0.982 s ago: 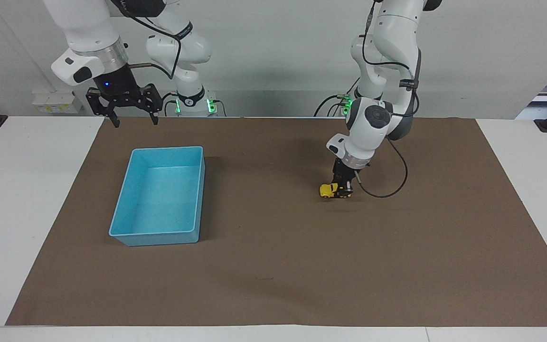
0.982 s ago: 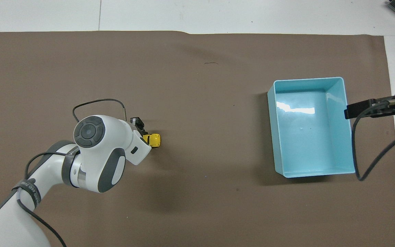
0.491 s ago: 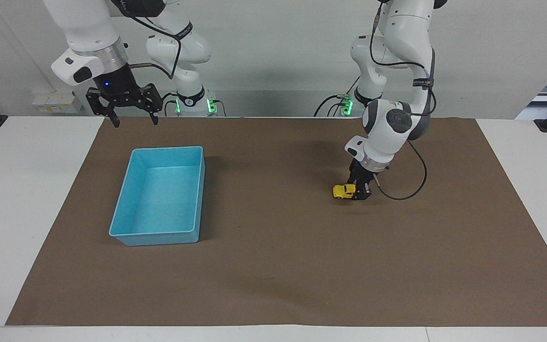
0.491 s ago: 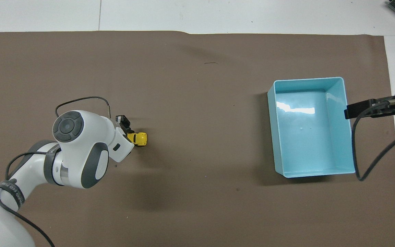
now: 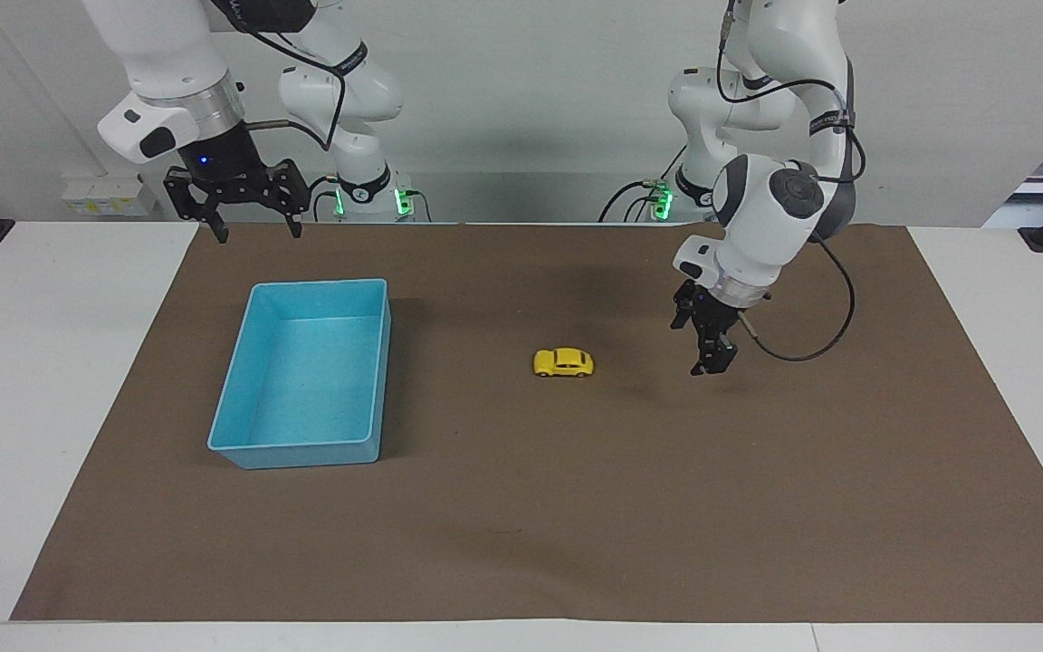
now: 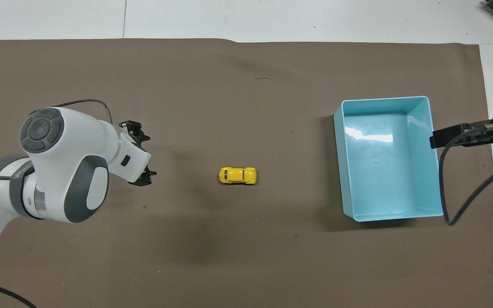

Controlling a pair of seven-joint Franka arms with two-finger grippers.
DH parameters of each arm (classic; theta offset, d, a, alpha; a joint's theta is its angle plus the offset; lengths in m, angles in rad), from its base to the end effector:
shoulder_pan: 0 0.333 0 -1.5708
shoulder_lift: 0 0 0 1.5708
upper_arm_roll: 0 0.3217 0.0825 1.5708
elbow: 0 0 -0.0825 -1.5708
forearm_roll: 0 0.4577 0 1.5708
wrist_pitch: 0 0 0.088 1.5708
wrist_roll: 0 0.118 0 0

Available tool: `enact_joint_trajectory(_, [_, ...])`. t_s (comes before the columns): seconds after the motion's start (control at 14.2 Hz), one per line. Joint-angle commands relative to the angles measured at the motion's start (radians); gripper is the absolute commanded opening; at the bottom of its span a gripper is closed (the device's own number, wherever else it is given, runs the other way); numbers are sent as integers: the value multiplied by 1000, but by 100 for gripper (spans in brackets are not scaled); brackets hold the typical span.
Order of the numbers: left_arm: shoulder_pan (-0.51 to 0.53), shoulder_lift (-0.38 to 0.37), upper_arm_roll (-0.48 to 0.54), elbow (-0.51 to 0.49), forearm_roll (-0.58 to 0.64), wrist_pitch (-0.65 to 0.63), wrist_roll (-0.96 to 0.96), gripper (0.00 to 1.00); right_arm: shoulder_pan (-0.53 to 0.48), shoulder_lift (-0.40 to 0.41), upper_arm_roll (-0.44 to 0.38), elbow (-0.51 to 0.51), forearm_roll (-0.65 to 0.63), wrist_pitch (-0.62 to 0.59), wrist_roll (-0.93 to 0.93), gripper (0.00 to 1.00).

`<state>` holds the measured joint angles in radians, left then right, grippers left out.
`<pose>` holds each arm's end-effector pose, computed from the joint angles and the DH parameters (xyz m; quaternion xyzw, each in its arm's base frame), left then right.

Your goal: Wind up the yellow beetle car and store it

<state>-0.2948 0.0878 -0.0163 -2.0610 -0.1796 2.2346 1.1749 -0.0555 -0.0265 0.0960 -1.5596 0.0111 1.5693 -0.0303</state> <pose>0.6043 -0.2015 0.3558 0.7681 -0.6347 0.0696 0.0490 0.6199 0.0272 0.6417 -0.9992 -0.0355 -0.0180 0.0044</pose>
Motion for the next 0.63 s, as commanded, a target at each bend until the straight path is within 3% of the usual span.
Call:
enact_joint_trajectory(0.0, [32, -13, 7, 44, 20, -26, -84, 100, -10, -13, 5, -13, 1, 3, -3, 100])
enact_joint_trajectory(0.28, [85, -36, 13, 93, 22, -41, -193, 100, -10, -13, 5, -13, 3, 3, -3, 100])
enact_joint_trajectory(0.56, [123, -34, 27, 160, 192, -102, -377, 100, -10, -13, 5, -13, 3, 3, -3, 100])
